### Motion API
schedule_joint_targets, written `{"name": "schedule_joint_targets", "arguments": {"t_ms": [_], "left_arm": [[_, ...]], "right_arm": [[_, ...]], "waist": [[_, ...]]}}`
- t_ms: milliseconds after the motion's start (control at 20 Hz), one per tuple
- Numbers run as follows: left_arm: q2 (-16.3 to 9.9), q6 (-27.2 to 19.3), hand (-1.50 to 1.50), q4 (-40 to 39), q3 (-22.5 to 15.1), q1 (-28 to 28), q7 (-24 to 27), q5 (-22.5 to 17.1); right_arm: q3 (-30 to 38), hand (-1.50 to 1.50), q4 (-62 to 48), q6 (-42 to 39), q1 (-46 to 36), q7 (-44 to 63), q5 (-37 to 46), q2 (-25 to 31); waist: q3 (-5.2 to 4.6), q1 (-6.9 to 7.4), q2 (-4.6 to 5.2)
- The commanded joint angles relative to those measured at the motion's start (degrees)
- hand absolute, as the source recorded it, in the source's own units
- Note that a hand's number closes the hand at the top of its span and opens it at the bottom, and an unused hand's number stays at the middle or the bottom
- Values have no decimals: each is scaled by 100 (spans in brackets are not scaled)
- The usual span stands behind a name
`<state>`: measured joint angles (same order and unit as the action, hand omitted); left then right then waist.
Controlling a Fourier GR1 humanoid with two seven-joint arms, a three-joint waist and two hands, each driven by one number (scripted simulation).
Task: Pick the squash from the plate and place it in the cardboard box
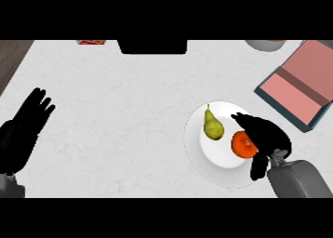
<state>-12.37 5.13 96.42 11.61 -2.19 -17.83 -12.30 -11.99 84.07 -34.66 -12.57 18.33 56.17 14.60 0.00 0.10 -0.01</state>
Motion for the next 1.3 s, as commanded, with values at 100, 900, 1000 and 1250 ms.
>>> {"name": "schedule_joint_targets", "arguments": {"t_ms": [100, 900, 1000, 1250], "left_arm": [[111, 6, 0, -376, 25, -177, 213, 132], [4, 396, 0, -330, 249, 2, 331, 30], [224, 100, 0, 484, 1, 297, -171, 104], [-44, 216, 0, -33, 260, -256, -295, -63]], "right_arm": [[129, -150, -573, 85, -379, -202, 200, -147], [144, 150, -1131, 1080, -539, -1181, 704, -341], [228, 150, -994, 775, -813, -886, 615, -493], [268, 150, -1687, 1301, -1283, -765, 833, -875]], "waist": [[0, 4, 4], [1, 12, 3], [1, 32, -4], [1, 16, 4]]}}
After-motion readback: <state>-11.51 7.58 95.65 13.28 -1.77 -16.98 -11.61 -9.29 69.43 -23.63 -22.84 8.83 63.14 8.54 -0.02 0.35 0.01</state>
